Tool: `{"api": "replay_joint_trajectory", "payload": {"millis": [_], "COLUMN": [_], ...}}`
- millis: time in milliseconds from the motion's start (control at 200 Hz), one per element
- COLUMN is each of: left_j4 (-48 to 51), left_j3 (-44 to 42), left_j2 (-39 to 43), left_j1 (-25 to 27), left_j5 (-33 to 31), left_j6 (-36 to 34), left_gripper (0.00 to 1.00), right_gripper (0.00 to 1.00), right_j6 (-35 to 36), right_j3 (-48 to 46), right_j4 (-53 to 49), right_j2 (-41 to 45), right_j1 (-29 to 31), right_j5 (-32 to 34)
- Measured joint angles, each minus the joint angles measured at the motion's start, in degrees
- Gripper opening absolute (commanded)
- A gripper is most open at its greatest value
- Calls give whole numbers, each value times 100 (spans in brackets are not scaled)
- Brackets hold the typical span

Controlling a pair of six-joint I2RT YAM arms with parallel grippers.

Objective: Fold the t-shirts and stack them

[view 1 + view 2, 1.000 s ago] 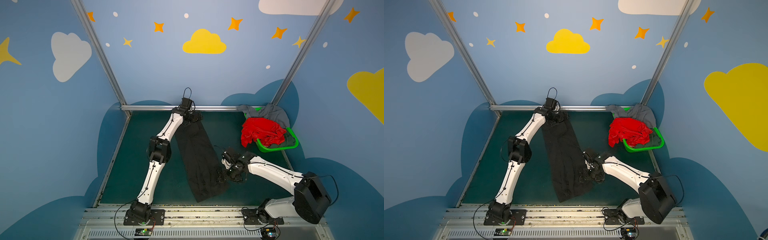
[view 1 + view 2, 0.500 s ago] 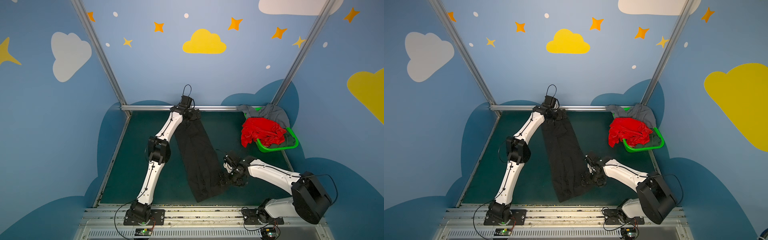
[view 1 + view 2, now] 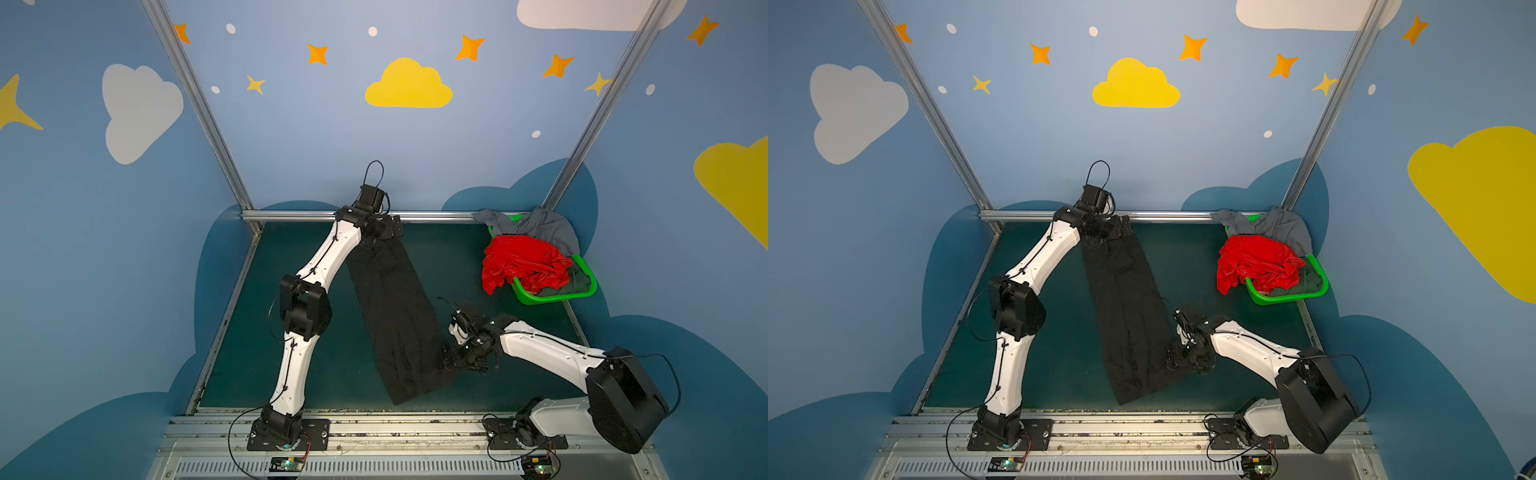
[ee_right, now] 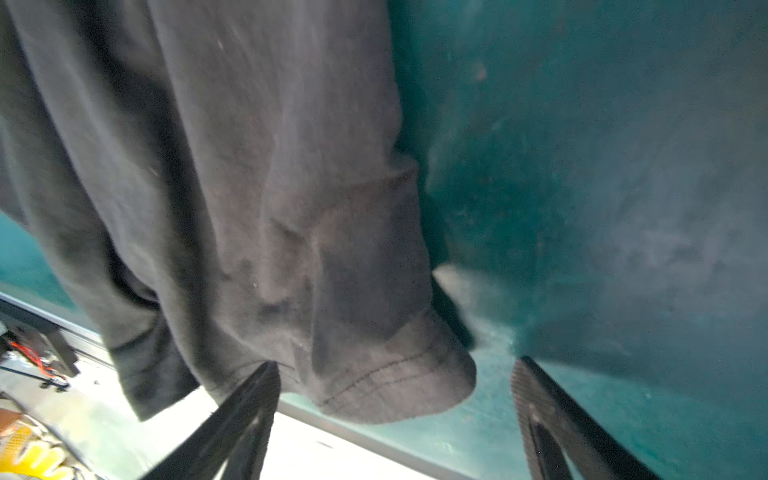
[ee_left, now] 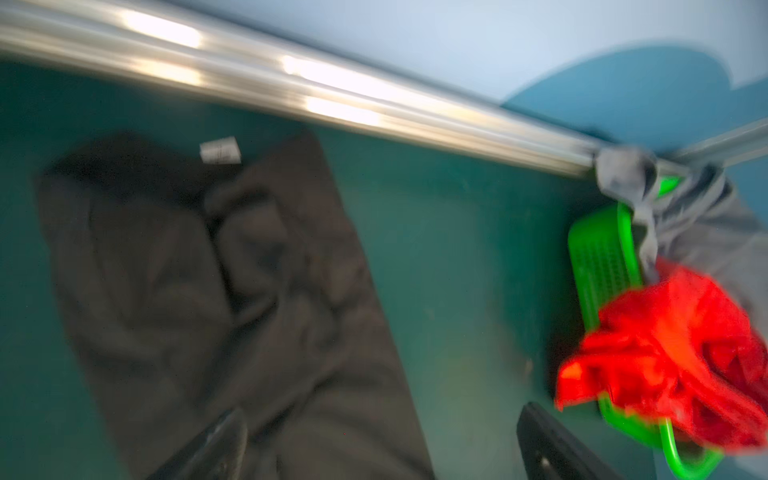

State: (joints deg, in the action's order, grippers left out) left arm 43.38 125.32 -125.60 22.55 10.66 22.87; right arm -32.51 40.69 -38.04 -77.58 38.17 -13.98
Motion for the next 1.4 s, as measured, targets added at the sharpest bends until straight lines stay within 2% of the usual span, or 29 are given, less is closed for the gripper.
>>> {"api": "replay_joint_trajectory", "payload": {"millis": [75,160,345,501,611,686,776,846,1126,1196,1402], "left_j4": [-415,-831,-1429,-1707,-1700,-1659,-1569,-1523,-1335,-1399,-1685], "left_j3": [-1139,-2251,-3943,-5403,-6282,-6738,-7211,-7597,-8758,-8942,-9370], "left_j2": [743,1510,2761,3897,4675,5080,5449,5720,6885,7012,6846], "left_j1": [63,120,103,79,37,-9,-46,-57,289,415,1069], "left_j5": [39,52,-13,-223,-348,-385,-407,-365,-227,-175,-39], "left_j6": [52,162,396,597,721,793,898,968,1368,1493,1801], "left_gripper": [100,100,100,100,100,100,100,100,81,75,73], "right_gripper": [63,61,47,28,23,18,17,10,5,4,0], "right_j6": [9,20,105,195,197,199,179,153,-96,-181,-396], "right_j3": [-22,-50,-90,-114,-286,-400,-452,-474,-798,-850,-920], "right_j4": [131,269,404,439,533,551,570,584,905,986,1154], "right_j2": [-39,-131,-286,-291,-184,-74,31,120,492,529,542], "right_j1": [-28,-44,-48,-48,-48,-48,-48,-48,-48,-48,-48], "right_j5": [-50,-94,-146,-155,-197,-236,-267,-295,-417,-446,-557]}}
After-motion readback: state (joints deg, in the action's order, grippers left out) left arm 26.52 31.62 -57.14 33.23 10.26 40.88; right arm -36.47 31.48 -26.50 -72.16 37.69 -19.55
